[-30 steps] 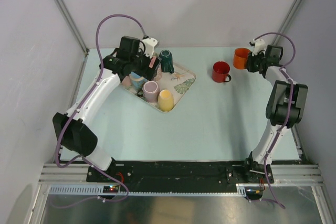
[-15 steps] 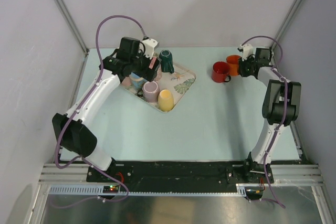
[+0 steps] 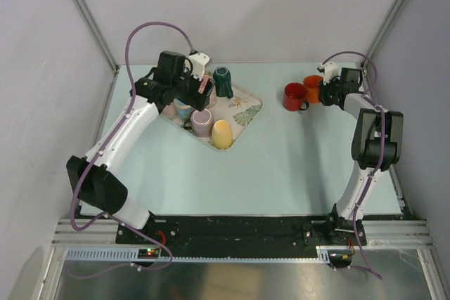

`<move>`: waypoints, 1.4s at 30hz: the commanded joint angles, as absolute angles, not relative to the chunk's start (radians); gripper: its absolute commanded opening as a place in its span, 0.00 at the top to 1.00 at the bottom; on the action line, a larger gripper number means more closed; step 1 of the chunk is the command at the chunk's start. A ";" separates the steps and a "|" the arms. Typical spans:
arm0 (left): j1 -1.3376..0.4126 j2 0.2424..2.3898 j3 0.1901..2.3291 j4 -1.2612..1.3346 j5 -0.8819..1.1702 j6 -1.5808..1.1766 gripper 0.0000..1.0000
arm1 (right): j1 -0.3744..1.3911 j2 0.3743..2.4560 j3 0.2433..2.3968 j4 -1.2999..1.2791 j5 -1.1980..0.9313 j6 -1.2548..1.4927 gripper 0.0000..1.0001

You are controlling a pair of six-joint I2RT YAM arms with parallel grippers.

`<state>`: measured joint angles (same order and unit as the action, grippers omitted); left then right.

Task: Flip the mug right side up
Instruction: Place the cup at the center of the board.

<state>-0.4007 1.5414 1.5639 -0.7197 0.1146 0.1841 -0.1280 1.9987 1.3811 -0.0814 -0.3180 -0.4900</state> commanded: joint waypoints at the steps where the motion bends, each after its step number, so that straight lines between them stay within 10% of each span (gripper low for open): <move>1: -0.399 1.487 1.546 -0.705 0.136 0.174 0.10 | -0.128 1.933 1.329 -0.094 -0.293 -0.495 0.92; 25: -0.398 1.449 1.489 -0.703 0.179 0.165 0.10 | -0.092 1.881 1.222 -0.065 -0.203 -0.475 0.64; 34: -0.398 1.446 1.479 -0.699 0.195 0.155 0.10 | -0.091 1.865 1.208 -0.061 -0.189 -0.467 0.64; 42: -0.398 1.444 1.473 -0.696 0.197 0.152 0.10 | -0.087 1.860 1.201 -0.054 -0.178 -0.465 0.84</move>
<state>-0.4007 1.4895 1.4845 -0.7197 0.1722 0.1730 -0.0910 1.9144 1.2072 -0.0761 -0.1936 -0.4637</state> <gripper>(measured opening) 0.898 0.236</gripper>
